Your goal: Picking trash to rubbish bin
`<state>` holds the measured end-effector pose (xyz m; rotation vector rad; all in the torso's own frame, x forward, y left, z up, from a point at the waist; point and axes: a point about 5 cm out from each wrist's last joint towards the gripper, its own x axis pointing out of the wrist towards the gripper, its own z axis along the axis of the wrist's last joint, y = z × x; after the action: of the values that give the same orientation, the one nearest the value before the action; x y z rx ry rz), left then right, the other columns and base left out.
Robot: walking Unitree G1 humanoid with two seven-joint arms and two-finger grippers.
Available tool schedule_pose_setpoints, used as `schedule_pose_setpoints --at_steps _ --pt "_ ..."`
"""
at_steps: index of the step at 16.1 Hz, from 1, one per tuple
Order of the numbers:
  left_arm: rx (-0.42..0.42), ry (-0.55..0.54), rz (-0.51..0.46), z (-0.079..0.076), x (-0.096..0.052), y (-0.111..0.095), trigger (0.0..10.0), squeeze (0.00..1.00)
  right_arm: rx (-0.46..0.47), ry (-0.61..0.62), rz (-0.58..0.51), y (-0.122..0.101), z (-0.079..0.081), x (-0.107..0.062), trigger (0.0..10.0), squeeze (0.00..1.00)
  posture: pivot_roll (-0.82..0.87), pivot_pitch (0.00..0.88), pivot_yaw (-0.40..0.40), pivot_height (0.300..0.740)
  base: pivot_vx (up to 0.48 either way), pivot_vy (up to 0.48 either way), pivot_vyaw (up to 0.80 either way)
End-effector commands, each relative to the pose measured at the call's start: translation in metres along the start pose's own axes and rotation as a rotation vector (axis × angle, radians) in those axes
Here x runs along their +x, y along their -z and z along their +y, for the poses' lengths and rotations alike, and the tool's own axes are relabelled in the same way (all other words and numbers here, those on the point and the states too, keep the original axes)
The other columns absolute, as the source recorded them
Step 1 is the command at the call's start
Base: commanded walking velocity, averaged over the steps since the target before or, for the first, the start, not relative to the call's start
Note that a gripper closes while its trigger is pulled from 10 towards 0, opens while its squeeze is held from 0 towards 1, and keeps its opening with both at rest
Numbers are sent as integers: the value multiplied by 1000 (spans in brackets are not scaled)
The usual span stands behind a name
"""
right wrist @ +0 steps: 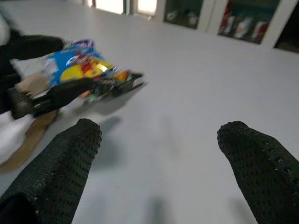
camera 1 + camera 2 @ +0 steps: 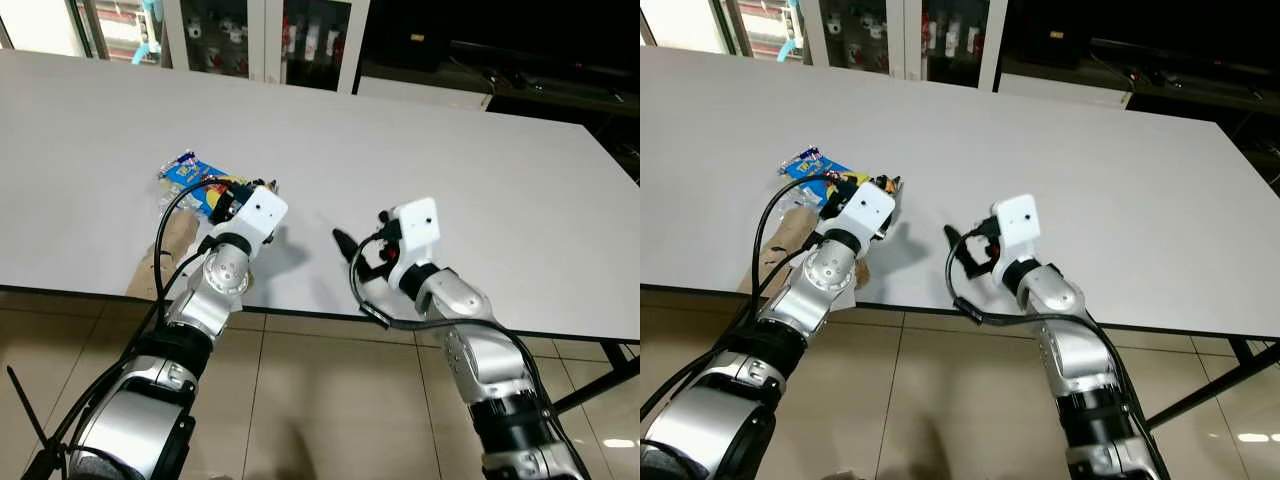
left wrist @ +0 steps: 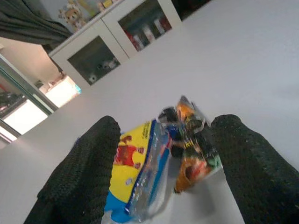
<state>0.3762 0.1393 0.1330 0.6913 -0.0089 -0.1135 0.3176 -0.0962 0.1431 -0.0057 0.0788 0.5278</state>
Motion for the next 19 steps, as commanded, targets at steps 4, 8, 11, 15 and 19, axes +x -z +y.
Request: schedule_pose_setpoints --at_steps 4,8,11,15,19 --pt "66 20 -24 -3 8 -12 10000 0 3 -75 31 1 7 -9 10000 0 -79 58 -116 740 0 0 0" --pt "158 50 2 -8 9 -7 10000 0 74 -90 1 -5 10 -12 10000 0 -87 66 -112 740 0 0 0" --pt "169 64 13 -15 11 -8 10000 0 82 -106 0 -7 17 -14 10000 0 -92 76 -108 740 0 0 0" --pt "209 71 18 -18 13 -11 10000 0 106 -109 -11 -8 22 -16 10000 0 -102 88 -104 740 0 0 0" --pt "343 27 50 -8 18 -12 10000 0 129 -128 -8 -7 31 -21 10000 0 -118 109 -105 740 0 0 0"
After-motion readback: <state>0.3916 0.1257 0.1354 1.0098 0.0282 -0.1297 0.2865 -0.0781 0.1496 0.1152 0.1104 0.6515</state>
